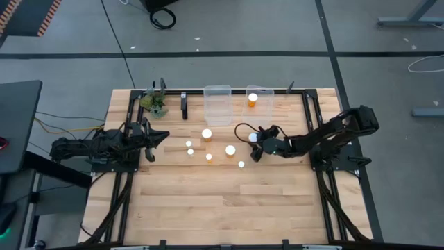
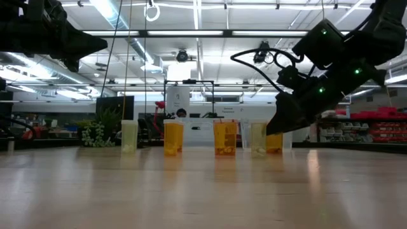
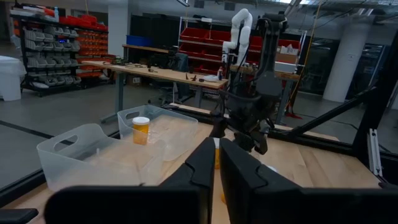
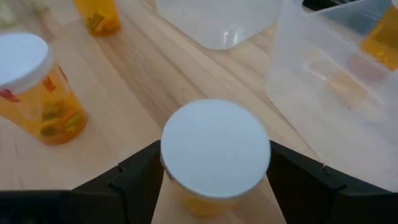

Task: Pick and place medicine bottles into bin by pill shape (circle, oval)
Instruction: Put the top right big orange pill into the right transparent bin

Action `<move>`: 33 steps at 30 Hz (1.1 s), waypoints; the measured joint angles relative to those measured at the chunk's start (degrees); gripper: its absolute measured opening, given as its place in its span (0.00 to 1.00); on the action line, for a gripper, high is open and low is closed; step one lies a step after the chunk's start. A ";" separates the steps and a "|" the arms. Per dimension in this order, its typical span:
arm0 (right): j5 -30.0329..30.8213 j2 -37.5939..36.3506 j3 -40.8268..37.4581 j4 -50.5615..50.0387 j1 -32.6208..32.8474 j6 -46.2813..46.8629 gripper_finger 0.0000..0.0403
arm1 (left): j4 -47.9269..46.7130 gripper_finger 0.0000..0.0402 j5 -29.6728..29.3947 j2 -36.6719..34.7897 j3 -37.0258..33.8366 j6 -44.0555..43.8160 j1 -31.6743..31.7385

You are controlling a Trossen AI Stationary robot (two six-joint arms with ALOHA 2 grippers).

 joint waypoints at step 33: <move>0.77 -1.94 1.86 -1.42 0.13 -1.78 0.51 | 0.03 0.09 0.02 0.02 -0.01 0.00 -0.02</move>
